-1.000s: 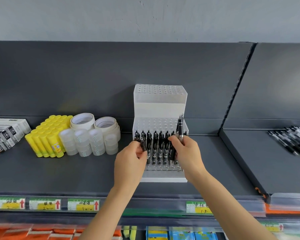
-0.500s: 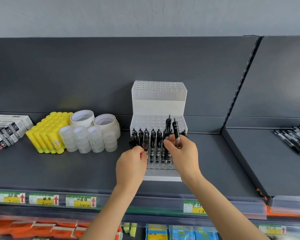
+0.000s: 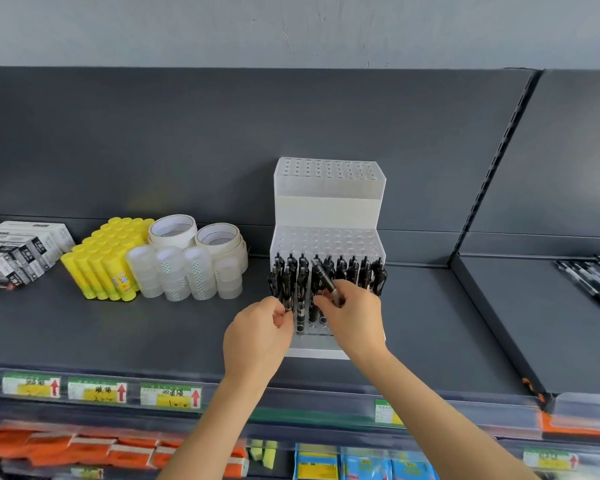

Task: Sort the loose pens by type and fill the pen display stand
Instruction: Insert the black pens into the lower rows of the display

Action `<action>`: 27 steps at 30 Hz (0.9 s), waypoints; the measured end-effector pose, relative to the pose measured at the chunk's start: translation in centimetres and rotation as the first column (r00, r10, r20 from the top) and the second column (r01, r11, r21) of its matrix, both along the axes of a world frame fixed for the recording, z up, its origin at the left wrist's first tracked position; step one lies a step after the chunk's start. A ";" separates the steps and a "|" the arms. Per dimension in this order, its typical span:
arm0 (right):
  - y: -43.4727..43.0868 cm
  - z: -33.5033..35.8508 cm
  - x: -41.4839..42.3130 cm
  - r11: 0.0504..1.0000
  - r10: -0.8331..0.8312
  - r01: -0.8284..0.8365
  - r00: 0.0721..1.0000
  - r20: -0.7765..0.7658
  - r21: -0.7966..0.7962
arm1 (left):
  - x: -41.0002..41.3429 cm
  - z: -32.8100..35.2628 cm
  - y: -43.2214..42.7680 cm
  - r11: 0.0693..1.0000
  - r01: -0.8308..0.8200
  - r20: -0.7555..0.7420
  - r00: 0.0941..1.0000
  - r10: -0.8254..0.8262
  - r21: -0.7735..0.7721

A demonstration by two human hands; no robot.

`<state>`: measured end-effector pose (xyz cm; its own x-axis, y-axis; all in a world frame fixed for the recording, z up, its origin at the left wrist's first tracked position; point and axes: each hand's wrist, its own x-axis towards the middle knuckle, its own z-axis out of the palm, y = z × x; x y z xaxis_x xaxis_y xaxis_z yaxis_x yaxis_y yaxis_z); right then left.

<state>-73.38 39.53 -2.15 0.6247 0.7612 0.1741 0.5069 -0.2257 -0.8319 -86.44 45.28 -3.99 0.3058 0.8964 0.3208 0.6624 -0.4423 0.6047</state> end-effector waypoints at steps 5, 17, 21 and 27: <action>0.2 -0.5 -0.5 0.992 -0.008 0.022 0.993 0.115 -0.122 | -1.0 -0.2 0.4 0.998 0.028 -0.040 0.999 -0.026 0.061; -0.8 -0.2 -0.6 0.999 -0.042 0.042 0.998 -0.036 -0.002 | -2.2 -0.9 1.9 0.960 0.195 -0.247 0.958 -0.143 0.202; -1.5 1.8 0.3 0.981 -0.052 0.090 0.976 -0.211 0.170 | -2.2 -0.7 2.0 0.963 0.225 -0.224 0.956 -0.189 0.149; -1.4 3.2 0.8 0.967 -0.027 0.071 0.983 -0.180 0.244 | -2.3 -0.7 2.2 0.956 0.261 -0.236 0.945 -0.225 0.132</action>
